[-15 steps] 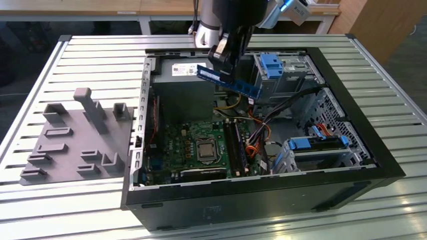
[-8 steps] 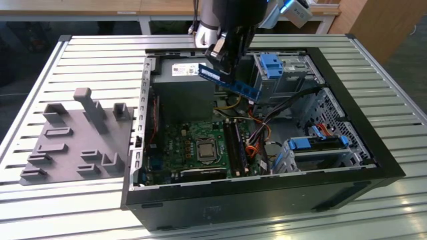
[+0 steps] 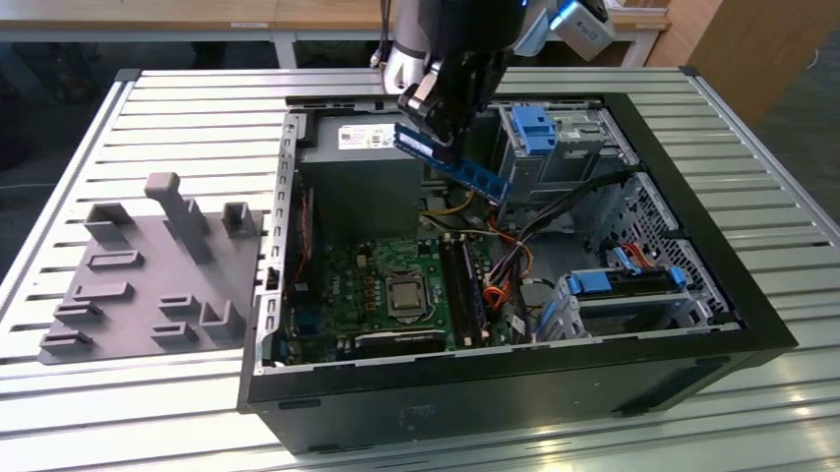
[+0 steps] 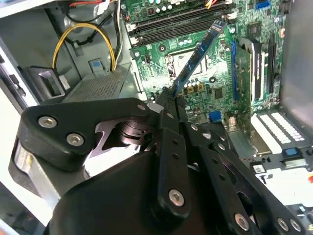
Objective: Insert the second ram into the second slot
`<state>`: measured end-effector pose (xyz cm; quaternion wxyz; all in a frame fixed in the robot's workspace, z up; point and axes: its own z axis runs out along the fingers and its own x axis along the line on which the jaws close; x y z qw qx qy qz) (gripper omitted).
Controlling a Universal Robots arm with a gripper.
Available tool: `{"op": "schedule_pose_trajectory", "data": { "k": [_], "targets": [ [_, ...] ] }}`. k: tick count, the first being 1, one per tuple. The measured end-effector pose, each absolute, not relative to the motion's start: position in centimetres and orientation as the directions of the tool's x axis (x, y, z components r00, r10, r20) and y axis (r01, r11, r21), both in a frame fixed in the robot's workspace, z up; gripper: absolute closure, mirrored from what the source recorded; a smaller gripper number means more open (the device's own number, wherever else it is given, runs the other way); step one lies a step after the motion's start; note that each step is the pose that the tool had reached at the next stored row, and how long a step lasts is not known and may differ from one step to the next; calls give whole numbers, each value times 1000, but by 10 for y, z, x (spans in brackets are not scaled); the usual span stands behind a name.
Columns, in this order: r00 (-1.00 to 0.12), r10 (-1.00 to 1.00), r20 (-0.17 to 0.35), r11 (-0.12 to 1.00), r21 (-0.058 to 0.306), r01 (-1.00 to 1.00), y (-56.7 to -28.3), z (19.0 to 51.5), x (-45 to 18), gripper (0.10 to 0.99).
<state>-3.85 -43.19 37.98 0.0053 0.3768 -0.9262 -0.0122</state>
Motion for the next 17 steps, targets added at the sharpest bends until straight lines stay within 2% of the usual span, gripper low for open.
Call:
{"op": "schedule_pose_trajectory", "data": {
  "k": [17],
  "targets": [
    [-826, -564, 1, 825, 26, -564, -432, 380, -39, 953]
  ]
}}
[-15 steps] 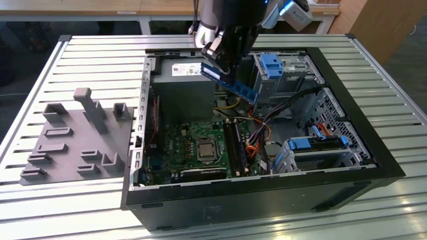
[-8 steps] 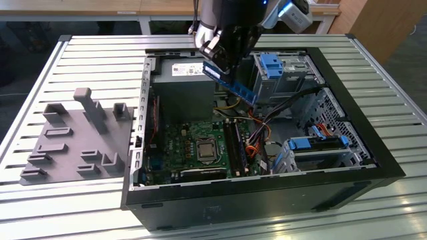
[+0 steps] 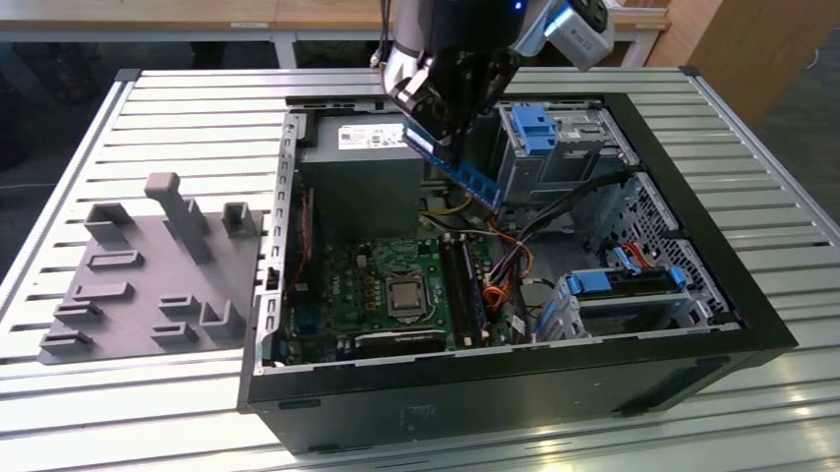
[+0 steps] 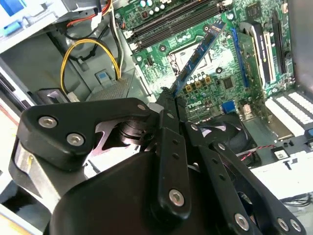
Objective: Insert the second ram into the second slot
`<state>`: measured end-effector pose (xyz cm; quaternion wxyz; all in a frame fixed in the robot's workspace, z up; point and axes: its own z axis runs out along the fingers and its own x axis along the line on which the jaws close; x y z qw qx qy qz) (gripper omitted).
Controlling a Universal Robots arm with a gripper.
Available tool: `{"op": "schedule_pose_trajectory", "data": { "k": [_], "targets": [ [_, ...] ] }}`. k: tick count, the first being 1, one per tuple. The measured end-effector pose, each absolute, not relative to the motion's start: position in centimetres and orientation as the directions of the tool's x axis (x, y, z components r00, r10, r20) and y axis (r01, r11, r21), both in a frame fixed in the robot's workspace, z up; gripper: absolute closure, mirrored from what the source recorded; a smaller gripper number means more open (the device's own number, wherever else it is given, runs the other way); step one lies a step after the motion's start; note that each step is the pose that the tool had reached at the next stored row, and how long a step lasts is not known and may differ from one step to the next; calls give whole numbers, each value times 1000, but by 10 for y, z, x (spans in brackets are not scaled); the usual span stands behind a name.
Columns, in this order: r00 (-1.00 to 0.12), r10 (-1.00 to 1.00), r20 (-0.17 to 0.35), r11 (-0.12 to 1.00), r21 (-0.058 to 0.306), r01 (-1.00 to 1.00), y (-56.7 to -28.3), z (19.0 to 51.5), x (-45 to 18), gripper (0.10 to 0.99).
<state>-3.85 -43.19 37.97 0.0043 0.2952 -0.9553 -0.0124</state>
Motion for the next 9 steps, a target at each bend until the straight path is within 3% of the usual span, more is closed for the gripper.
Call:
{"op": "schedule_pose_trajectory", "data": {
  "k": [9],
  "targets": [
    [-870, -493, 1, 870, 26, -493, -432, 380, -39, 953]
  ]
}}
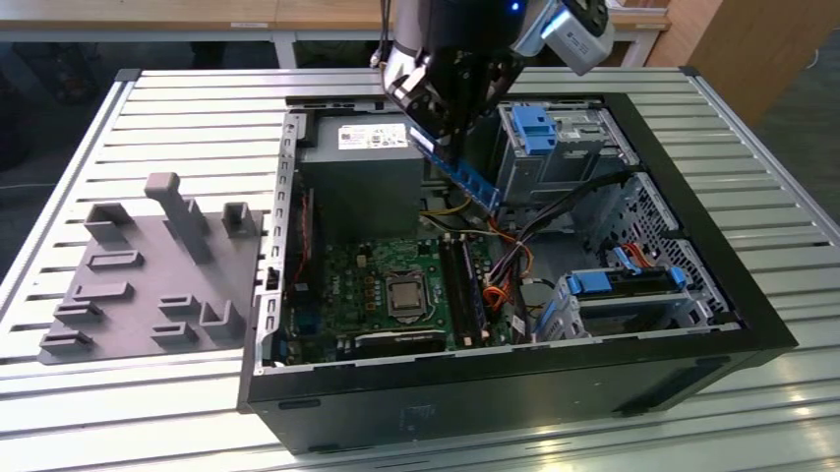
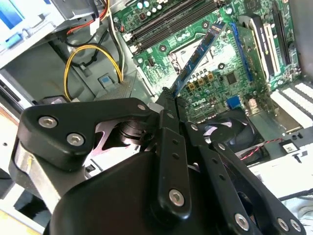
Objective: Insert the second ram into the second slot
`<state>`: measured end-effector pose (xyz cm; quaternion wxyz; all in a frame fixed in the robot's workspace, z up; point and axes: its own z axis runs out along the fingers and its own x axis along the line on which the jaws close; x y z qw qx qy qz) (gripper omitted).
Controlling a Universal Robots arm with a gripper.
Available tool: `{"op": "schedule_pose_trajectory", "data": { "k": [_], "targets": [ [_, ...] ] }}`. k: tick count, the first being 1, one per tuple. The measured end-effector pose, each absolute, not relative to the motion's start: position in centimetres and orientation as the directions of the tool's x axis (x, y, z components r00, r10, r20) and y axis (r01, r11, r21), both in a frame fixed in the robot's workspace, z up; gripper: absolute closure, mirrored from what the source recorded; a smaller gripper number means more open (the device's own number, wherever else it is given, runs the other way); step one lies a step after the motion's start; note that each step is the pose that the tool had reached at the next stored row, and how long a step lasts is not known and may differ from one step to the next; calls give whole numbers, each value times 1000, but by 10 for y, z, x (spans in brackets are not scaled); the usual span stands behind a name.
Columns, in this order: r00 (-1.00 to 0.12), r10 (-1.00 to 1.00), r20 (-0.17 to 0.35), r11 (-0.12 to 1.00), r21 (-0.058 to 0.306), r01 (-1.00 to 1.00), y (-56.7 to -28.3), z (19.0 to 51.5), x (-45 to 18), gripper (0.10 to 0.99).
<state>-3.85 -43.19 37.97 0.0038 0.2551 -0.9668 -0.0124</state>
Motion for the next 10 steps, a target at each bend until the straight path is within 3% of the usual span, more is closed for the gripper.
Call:
{"op": "schedule_pose_trajectory", "data": {
  "k": [10],
  "targets": [
    [-916, -402, 2, 915, 25, -402, -432, 380, -39, 953]
  ]
}}
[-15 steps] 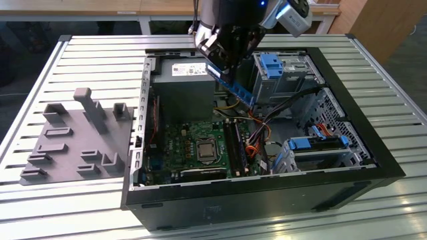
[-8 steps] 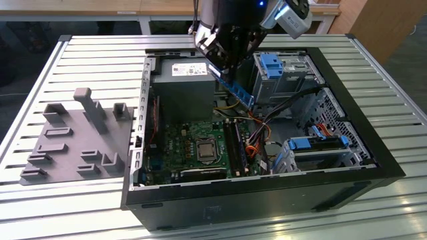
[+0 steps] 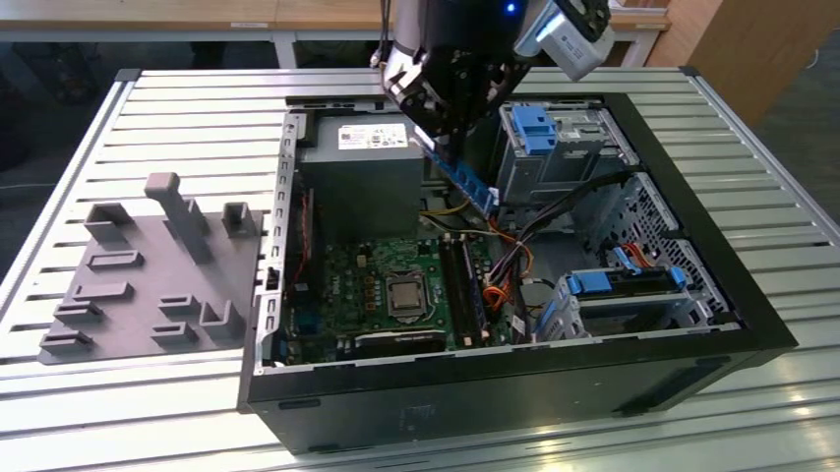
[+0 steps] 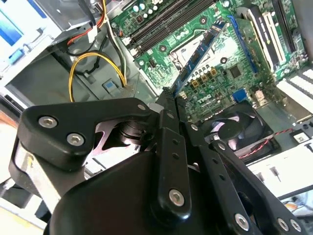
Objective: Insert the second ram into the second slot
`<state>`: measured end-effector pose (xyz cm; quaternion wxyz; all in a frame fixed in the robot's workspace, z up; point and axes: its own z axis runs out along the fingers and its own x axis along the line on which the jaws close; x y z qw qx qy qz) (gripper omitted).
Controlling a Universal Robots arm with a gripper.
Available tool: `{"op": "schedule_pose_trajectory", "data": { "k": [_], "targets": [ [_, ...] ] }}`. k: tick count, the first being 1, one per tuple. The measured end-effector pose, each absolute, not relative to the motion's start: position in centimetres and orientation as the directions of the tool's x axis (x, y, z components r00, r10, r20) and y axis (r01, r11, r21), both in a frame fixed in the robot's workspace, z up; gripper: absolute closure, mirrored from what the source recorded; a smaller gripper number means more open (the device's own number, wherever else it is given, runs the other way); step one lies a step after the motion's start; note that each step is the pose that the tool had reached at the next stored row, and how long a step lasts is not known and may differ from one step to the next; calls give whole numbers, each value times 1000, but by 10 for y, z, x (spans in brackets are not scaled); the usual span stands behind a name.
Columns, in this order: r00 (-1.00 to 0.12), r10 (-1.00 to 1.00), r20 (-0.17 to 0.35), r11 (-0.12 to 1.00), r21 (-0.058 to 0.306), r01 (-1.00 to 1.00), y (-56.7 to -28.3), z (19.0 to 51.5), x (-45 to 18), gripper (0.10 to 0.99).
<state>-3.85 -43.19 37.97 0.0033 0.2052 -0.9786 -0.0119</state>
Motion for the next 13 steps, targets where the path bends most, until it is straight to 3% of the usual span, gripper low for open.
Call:
{"op": "schedule_pose_trajectory", "data": {
  "k": [13],
  "targets": [
    [-958, -285, 2, 958, 24, -285, -432, 380, -39, 953]
  ]
}}
